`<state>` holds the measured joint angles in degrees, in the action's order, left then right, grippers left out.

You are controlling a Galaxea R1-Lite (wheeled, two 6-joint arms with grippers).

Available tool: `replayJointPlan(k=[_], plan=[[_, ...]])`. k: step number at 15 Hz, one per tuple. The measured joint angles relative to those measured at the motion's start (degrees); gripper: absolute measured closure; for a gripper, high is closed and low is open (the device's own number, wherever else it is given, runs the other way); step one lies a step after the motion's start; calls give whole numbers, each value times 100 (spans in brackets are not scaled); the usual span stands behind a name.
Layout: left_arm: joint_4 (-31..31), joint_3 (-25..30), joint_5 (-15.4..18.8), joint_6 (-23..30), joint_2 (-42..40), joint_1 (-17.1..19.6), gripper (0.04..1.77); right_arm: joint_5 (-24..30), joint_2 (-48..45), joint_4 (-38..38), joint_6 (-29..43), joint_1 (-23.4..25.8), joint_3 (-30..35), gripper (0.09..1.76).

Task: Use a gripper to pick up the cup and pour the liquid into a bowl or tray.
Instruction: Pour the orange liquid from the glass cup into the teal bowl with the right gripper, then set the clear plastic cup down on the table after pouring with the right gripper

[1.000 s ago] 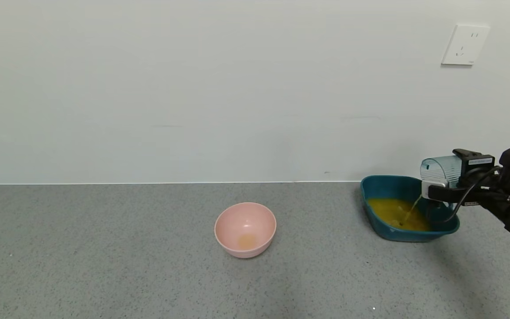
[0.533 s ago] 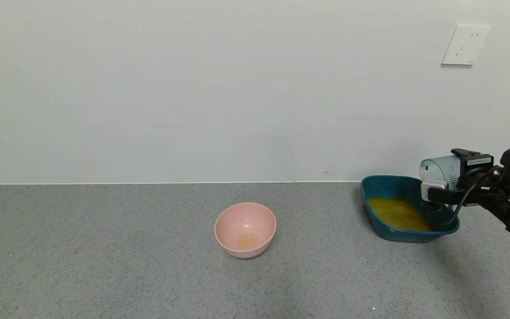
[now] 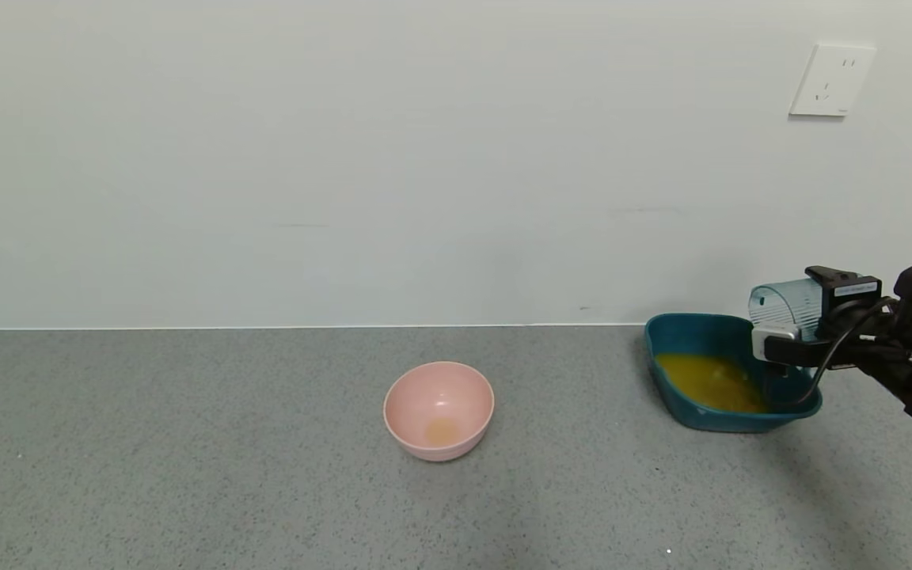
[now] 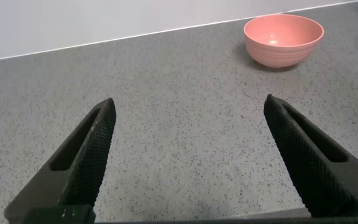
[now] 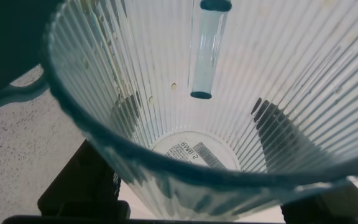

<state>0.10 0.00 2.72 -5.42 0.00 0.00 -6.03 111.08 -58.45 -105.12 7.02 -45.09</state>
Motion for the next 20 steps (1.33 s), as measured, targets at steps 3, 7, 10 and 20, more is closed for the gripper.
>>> replayJointPlan(k=[3,7,10,20], plan=[[0,0,-2,0,0,0,9,-2,0,-15,2,0,20,48],[0,0,0,0,0,0,9,2,-15,-65,10,13,83,48],[-2,0,0,0,0,0,9,-168,-61,-190,149,50,212,48],[0,0,-2,0,0,0,9,-689,-265,-1158,2632,24,957,48]])
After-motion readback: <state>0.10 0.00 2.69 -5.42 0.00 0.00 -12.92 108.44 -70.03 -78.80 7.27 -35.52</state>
